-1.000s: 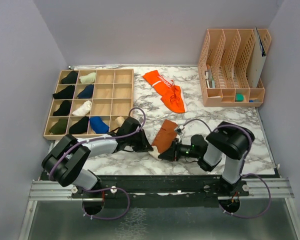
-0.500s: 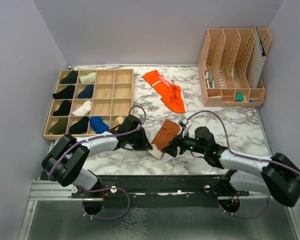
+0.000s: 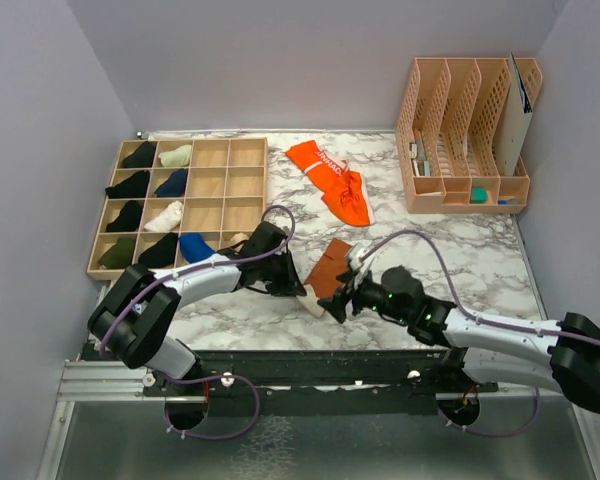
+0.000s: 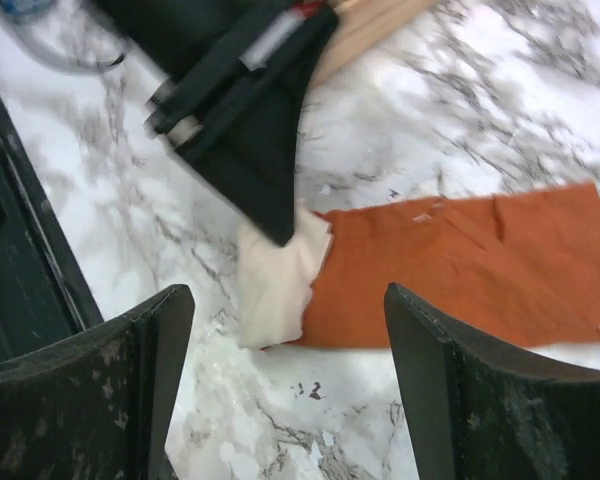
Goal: Roll the underwear
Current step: Roll the underwear to the center of the board.
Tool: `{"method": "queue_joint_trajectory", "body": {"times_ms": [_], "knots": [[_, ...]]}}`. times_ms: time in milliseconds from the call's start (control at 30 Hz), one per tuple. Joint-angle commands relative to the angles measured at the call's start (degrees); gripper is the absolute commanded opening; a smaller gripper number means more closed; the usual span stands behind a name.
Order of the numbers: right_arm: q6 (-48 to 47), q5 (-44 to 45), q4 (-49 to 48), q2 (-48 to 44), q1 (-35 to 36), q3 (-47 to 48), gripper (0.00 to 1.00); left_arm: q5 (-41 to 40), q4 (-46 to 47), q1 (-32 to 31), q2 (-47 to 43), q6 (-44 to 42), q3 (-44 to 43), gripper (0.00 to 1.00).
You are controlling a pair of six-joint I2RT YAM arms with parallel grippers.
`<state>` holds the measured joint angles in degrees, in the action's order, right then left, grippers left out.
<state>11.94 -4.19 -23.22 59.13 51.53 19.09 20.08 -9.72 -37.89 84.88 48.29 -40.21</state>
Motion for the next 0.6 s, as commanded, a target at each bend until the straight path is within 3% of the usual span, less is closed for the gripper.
{"method": "queue_joint_trajectory", "body": {"times_ms": [0, 300, 567], "knots": [[-27.30, 14.04, -3.63, 5.49, 14.39, 0.68, 0.78, -0.53, -3.63, 0.06, 0.93, 1.06, -1.67, 0.00], [-38.64, 25.91, -11.04, 21.68, 24.01, 4.93, 0.73, 2.15, -3.79, 0.11, 3.02, 1.53, -2.68, 0.00], [-39.19, 30.55, -16.79, 29.61, 25.28, 5.98, 0.65, 2.22, -5.63, 0.12, 3.80, 0.76, -3.63, 0.00]]}}
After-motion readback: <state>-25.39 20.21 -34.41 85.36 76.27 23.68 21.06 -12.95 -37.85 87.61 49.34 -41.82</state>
